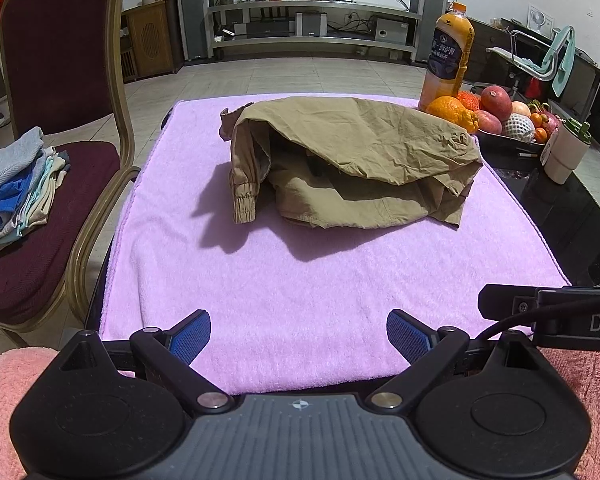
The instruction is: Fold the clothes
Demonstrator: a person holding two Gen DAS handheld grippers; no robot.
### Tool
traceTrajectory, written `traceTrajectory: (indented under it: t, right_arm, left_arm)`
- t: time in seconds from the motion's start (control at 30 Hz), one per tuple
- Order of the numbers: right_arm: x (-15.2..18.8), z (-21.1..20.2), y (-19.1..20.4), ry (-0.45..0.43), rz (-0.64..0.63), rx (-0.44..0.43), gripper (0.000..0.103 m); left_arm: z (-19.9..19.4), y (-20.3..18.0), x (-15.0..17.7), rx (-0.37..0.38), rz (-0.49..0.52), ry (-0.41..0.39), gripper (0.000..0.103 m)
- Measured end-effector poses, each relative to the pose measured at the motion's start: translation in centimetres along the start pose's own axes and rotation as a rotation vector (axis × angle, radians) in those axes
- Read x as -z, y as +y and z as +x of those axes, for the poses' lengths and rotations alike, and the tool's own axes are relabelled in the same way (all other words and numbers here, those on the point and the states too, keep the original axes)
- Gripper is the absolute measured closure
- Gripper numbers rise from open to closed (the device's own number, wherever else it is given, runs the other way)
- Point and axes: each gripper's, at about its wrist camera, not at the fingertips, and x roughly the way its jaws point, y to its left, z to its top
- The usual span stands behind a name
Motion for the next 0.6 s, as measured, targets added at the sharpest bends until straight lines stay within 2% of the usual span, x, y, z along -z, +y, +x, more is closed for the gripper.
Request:
traceTrajectory:
  t: [0.23,0.4,0.47,0.6]
  right_arm:
    - [-0.1,0.3,0.0,0.001,0.004,0.000,0.004]
    - [-0.7,0.6,0.1,-0.008,0.012,-0.010,0.004]
    - [-1.2,0.8,0.3,-0.018,0.019,-0.031,0.004]
    - [-2.6,1.8,0.4,-0.040,0.071,-0.133,0.003]
  left_arm:
    - [0.3,0.4,-0.1,0.004,-0.005,0.013,0.008]
    - [0.6,2.6,-0.7,-0.020,-0.054,0.004,0.009]
    - [0.9,3.8,-1.0,-0.034,-0.073,-0.003,0.011]
    - [2.1,6.1,-1.9,-0.038,-0.111,0.013,0.024]
